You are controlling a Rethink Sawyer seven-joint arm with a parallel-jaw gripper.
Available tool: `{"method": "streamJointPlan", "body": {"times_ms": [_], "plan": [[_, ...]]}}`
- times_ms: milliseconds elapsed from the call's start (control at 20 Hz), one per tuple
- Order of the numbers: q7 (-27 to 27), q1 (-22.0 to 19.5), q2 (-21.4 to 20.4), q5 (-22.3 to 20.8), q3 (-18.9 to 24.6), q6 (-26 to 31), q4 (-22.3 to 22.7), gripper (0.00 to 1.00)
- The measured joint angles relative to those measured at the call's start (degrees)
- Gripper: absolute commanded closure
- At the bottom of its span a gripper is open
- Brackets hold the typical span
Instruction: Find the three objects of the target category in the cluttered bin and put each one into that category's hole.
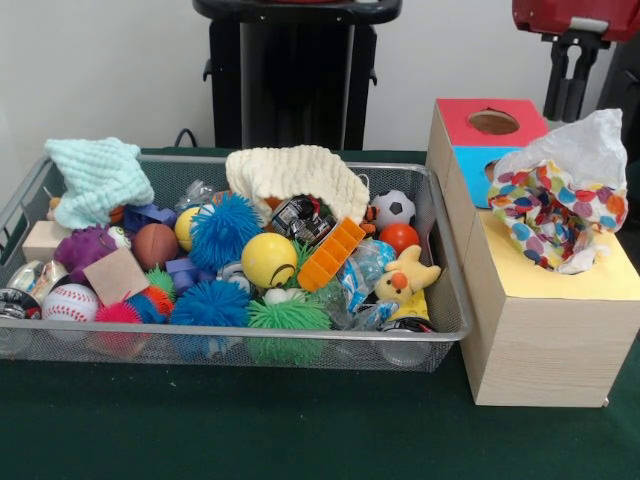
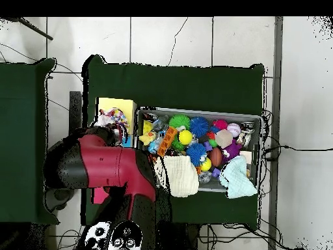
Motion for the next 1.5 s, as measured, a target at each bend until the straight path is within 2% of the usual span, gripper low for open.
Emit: {"method": "streamJointPlan", "body": {"times_ms": [550, 1500], "plan": [[0.00, 0.27, 1.95, 0.01, -0.37, -1.50, 0.82, 1.00], [0.00, 4.02, 4.21, 0.32, -1.45, -1.75, 0.80, 1.00]]}}
